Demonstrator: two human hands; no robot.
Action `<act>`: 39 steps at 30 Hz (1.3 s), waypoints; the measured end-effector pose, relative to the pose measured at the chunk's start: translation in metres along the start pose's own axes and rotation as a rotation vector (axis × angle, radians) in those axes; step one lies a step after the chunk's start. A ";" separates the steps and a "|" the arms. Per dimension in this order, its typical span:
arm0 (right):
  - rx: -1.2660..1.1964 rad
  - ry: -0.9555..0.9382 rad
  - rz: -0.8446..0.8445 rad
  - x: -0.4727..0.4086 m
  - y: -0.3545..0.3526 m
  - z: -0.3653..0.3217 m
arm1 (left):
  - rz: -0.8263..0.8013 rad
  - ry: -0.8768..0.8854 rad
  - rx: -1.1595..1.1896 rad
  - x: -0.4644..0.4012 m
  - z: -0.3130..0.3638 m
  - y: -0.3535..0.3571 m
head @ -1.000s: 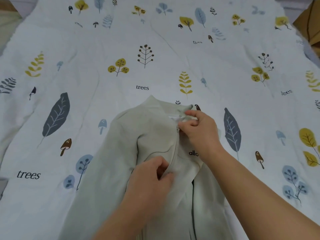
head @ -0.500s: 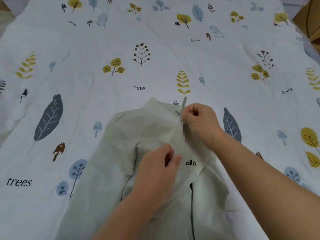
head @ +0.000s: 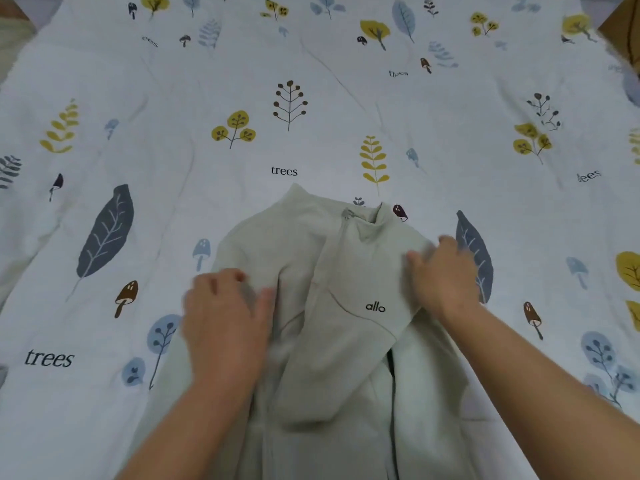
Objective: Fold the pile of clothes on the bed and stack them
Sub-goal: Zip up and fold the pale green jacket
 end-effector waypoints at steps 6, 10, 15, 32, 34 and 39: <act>-0.208 0.053 -0.168 0.024 0.027 0.043 | -0.152 -0.096 -0.283 -0.019 -0.055 0.023; -0.076 -0.036 0.076 -0.007 -0.020 0.039 | 0.060 -0.028 -0.097 -0.044 -0.055 -0.017; 0.003 -0.130 0.232 -0.028 -0.062 0.034 | 0.104 -0.092 -0.050 -0.072 -0.064 -0.039; 0.505 -0.234 0.072 0.050 -0.055 0.101 | -0.348 0.454 -0.570 0.056 -0.058 0.036; 0.529 -0.215 0.042 0.042 -0.065 0.111 | -0.334 0.415 -0.552 0.058 -0.056 0.032; 0.268 -0.283 0.132 0.102 -0.064 0.088 | -0.227 0.454 -0.279 0.099 -0.048 0.005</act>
Point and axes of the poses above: each hand's wrist, its own x-axis away from the middle knuckle, its own y-axis out of the palm, z = x × y, the point moved 10 cm from there along -x, towards the middle knuckle, and after that the axes turned 8 degrees about -y, right-handed, at the moved point
